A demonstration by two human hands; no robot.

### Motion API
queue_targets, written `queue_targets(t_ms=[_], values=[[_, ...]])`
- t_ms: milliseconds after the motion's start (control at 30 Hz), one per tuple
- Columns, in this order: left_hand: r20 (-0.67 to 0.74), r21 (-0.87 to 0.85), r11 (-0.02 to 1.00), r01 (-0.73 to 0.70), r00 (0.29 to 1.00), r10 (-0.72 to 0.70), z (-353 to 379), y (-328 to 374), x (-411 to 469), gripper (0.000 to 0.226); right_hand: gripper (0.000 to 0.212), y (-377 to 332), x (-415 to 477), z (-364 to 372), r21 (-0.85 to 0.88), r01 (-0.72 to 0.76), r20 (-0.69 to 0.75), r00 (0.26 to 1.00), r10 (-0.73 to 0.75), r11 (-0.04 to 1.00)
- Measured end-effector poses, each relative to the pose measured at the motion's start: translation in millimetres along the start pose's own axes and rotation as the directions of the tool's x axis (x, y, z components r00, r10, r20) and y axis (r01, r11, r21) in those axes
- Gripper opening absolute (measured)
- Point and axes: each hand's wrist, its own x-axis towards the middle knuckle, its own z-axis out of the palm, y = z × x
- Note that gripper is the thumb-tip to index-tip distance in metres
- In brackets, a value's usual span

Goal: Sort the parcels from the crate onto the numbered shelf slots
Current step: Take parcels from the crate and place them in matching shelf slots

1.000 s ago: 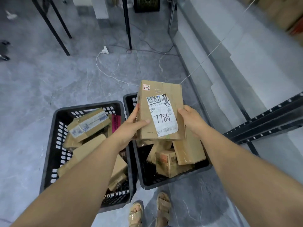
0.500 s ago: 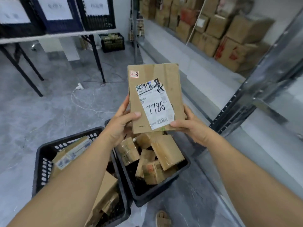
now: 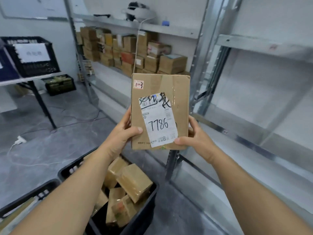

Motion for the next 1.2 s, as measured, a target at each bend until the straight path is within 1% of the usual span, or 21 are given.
queue_targets(t_ms=[133,233,300,367,467,600,700,833,1000,1200], values=[[0.116,0.098,0.992,-0.078,0.991,0.067,65,20,16,0.089,0.099,-9,-39,-53,-0.005,0.056,-0.123,0.991,-0.056,0.998],[0.190,0.154,0.981,-0.114,0.978,0.084,117,27,24,0.095,0.098,-13,-74,-99,-0.013,0.077,-0.205,0.976,-0.078,0.997],[0.222,0.161,0.979,-0.126,0.971,0.089,150,27,28,0.102,0.094,-15,-100,-130,-0.025,0.087,-0.276,0.957,-0.090,0.996],[0.227,0.187,0.975,-0.123,0.971,0.079,182,29,30,0.103,0.091,-16,-127,-159,-0.041,0.101,-0.348,0.931,-0.109,0.994],[0.227,0.235,0.959,-0.157,0.968,0.103,234,32,29,0.097,0.091,-17,-169,-198,-0.058,0.115,-0.432,0.893,-0.129,0.992],[0.263,0.324,0.905,-0.276,0.945,0.194,302,35,27,0.074,0.095,-21,-227,-249,-0.120,0.115,-0.520,0.839,-0.161,0.986],[0.290,0.358,0.874,-0.329,0.929,0.230,353,36,19,0.068,0.094,-23,-270,-286,-0.159,0.109,-0.583,0.792,-0.183,0.981],[0.394,0.372,0.819,-0.438,0.873,0.288,419,34,10,0.070,0.092,-24,-328,-329,-0.200,0.101,-0.653,0.728,-0.209,0.975],[0.518,0.437,0.677,-0.592,0.781,0.349,496,38,6,0.074,0.093,-26,-395,-371,-0.251,0.061,-0.732,0.641,-0.231,0.966],[0.624,0.385,0.581,-0.716,0.667,0.408,587,58,1,0.078,0.101,-32,-465,-415,-0.255,0.025,-0.832,0.503,-0.233,0.967]])
